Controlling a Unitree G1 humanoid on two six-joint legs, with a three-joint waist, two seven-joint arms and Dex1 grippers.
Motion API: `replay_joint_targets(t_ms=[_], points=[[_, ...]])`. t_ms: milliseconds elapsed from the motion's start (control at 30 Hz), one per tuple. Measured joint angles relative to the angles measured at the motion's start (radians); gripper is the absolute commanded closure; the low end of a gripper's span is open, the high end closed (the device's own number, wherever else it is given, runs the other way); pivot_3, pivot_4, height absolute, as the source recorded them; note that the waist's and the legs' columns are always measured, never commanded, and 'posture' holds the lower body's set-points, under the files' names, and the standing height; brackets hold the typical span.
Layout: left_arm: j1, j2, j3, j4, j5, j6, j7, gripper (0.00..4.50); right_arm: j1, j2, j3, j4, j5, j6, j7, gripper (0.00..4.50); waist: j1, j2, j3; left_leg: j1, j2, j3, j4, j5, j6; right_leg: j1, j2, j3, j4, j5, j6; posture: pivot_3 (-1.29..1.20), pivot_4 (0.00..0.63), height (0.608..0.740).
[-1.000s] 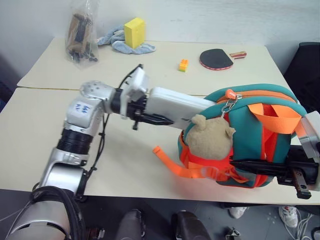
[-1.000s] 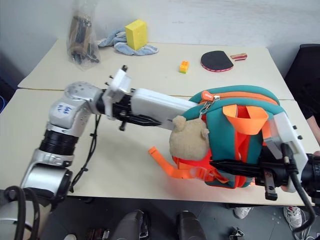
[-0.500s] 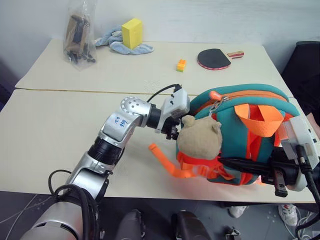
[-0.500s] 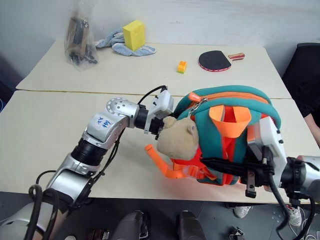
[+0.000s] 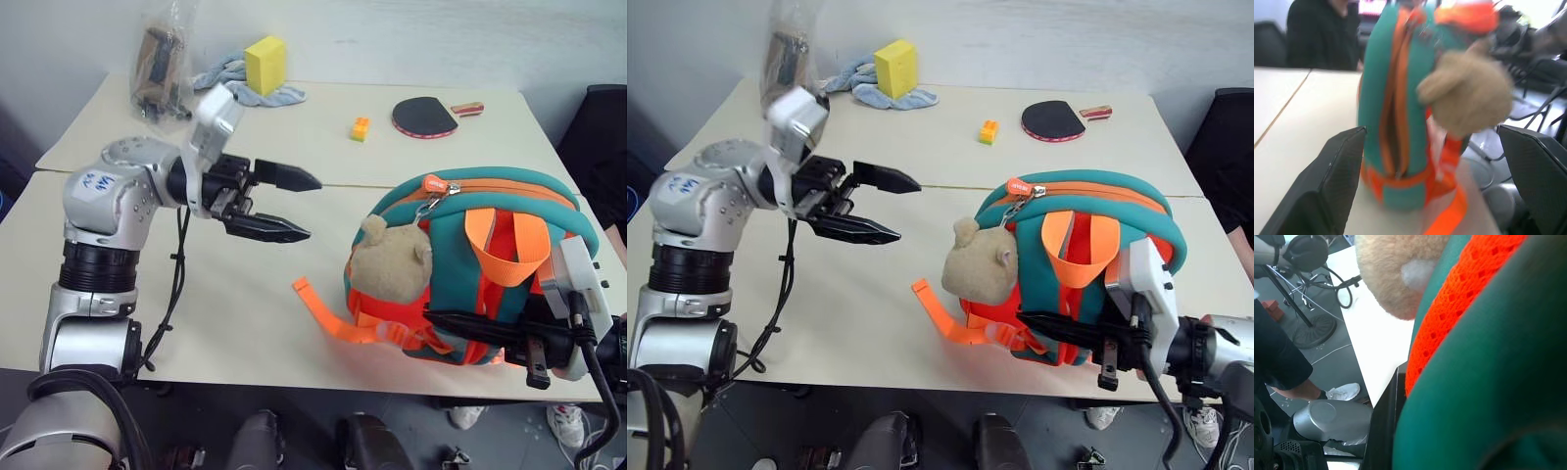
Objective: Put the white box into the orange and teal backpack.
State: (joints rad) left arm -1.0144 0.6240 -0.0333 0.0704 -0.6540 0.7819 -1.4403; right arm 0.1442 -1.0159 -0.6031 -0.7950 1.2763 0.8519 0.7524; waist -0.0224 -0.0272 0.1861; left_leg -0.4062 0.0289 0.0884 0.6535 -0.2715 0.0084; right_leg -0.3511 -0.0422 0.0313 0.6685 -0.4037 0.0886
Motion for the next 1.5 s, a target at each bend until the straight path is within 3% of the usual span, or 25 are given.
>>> replay_joint_targets(t_ms=[233, 533, 733, 833, 967, 1100, 1267, 1500], points=[[0.006, -0.150, -0.123, -0.068, 0.044, -0.030, 0.112, 0.03, -0.021, 0.000, 0.019, 0.005, -0.001, -0.005, -0.007, 4.50, -0.002, 0.000, 0.000, 0.001, 0.000, 0.000, 0.000, 0.000, 0.000, 0.002, 0.001, 0.000, -0.001, 0.000, 0.000, 0.00, 0.150, 0.740], [0.024, -0.177, -0.193, -0.093, 0.091, -0.062, 0.129, 0.03, -0.018, 0.015, 0.050, -0.009, 0.001, -0.017, -0.061, 4.50, -0.004, 0.000, 0.000, 0.001, 0.000, -0.001, -0.001, 0.000, 0.000, 0.001, 0.002, 0.001, -0.001, 0.000, 0.000, 0.00, 0.150, 0.740], [0.024, -0.158, -0.190, -0.095, 0.083, -0.060, 0.104, 0.03, 0.002, 0.018, 0.050, -0.031, 0.008, -0.025, -0.097, 4.50, -0.005, 0.000, 0.000, 0.001, 0.000, -0.001, -0.001, 0.000, 0.000, 0.001, 0.002, 0.001, -0.001, 0.000, 0.000, 0.00, 0.150, 0.740], [-0.012, -0.101, -0.168, -0.022, 0.094, -0.096, 0.067, 0.03, 0.015, 0.018, 0.048, -0.039, 0.019, -0.030, -0.113, 4.50, -0.006, 0.000, 0.000, 0.001, 0.000, -0.001, -0.001, 0.000, -0.001, 0.000, 0.002, 0.001, 0.000, 0.000, 0.000, 0.00, 0.150, 0.740], [-0.026, -0.003, -0.081, 0.003, -0.001, -0.045, -0.060, 0.03, 0.035, 0.018, 0.045, -0.040, 0.027, -0.043, -0.120, 4.50, -0.006, 0.000, 0.000, 0.001, 0.001, 0.000, -0.003, 0.000, -0.001, -0.001, 0.002, 0.001, -0.001, 0.000, 0.000, 0.00, 0.150, 0.740], [-0.007, 0.004, -0.071, -0.061, -0.048, -0.013, -0.060, 0.03, 0.039, 0.018, 0.044, -0.040, 0.030, -0.045, -0.123, 4.50, 0.000, 0.000, 0.000, 0.002, 0.000, -0.003, -0.001, 0.000, 0.000, 0.005, 0.001, -0.001, -0.005, 0.000, 0.000, 0.00, 0.150, 0.740], [0.027, -0.103, -0.148, -0.071, -0.010, -0.033, -0.005, 0.03, 0.028, 0.010, 0.044, -0.039, 0.042, -0.045, -0.132, 4.50, 0.001, 0.000, 0.000, 0.002, -0.001, -0.006, 0.001, -0.001, 0.001, 0.008, 0.001, -0.002, -0.006, 0.001, 0.001, 0.00, 0.150, 0.740], [0.040, -0.207, -0.255, -0.049, 0.172, -0.177, 0.127, 0.03, 0.005, 0.005, 0.046, -0.036, 0.054, -0.045, -0.142, 4.50, -0.003, 0.000, 0.000, 0.003, -0.001, -0.006, 0.000, -0.001, 0.001, 0.008, 0.002, -0.002, -0.007, 0.001, 0.001, 0.00, 0.150, 0.740]])
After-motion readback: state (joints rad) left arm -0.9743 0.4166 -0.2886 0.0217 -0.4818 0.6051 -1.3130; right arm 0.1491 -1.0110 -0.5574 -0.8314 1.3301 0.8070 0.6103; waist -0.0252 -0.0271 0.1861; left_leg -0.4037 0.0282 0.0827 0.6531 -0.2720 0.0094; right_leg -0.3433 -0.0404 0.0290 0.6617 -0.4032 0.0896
